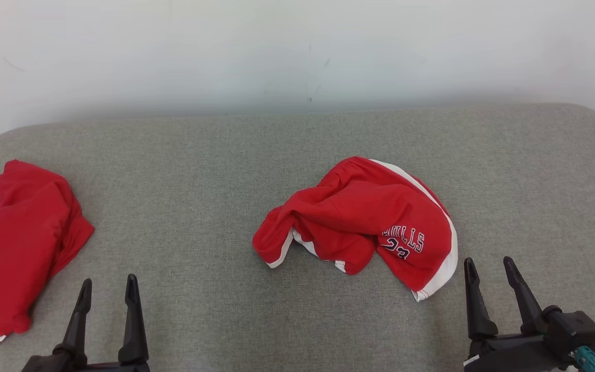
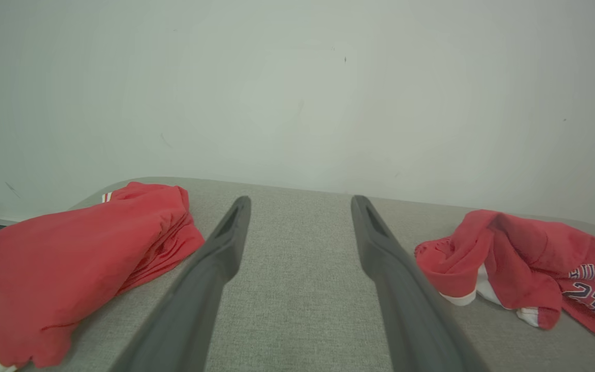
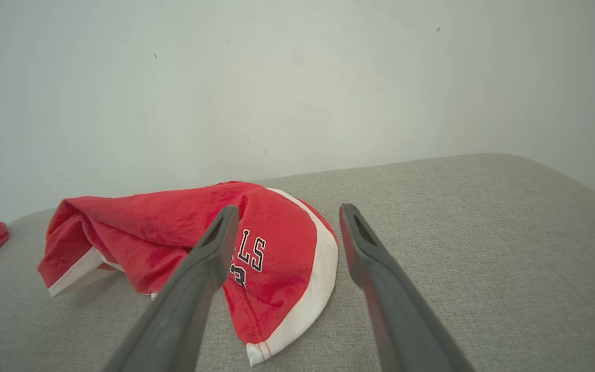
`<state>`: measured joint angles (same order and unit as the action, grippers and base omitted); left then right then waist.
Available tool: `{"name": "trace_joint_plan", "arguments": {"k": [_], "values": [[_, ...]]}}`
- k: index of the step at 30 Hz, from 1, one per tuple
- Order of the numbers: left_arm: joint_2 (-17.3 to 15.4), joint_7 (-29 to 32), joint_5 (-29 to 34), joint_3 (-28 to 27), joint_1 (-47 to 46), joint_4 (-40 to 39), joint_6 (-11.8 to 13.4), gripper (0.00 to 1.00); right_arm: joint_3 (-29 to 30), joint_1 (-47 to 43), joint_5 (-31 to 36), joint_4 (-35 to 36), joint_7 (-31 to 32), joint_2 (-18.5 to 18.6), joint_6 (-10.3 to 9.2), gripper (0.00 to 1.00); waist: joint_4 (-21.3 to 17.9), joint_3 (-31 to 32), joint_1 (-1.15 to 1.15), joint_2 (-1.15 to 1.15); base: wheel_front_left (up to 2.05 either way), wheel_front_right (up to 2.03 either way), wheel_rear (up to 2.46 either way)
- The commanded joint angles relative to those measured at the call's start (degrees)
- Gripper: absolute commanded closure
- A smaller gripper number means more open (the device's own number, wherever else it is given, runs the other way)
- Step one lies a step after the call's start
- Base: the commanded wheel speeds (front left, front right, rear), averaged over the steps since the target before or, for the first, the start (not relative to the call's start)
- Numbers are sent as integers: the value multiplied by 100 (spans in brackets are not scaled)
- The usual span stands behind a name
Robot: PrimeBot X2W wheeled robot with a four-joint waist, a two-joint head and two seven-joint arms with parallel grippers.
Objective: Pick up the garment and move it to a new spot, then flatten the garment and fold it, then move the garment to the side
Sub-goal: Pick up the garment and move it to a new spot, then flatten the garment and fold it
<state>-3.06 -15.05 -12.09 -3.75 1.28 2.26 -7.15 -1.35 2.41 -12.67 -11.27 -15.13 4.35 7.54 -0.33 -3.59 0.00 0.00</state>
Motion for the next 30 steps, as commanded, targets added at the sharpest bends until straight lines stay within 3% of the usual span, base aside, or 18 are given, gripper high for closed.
{"name": "trace_joint_plan", "arguments": {"k": [1, 17, 24, 30], "values": [[14, -19, 73, 0, 46, 2, -37, 0, 6, 0, 9, 9, -3, -9, -10, 0, 0, -4, 0, 0, 0, 0, 0], [19, -20, 20, 54, -63, 95, -34, 0, 46, 38, -36, -63, -3, 41, -11, 0, 34, -71, 0, 0, 0, 0, 0], [19, -20, -18, 216, -181, 155, -35, 0, -34, 605, -27, -270, -3, 413, -10, 0, 177, -218, 0, 0, 0, 0, 0], [17, -20, -85, 348, -286, 199, -35, 0, -64, 1312, -110, -1020, 191, 760, -11, 0, 356, -365, 0, 0, 0, 0, 0]]}}
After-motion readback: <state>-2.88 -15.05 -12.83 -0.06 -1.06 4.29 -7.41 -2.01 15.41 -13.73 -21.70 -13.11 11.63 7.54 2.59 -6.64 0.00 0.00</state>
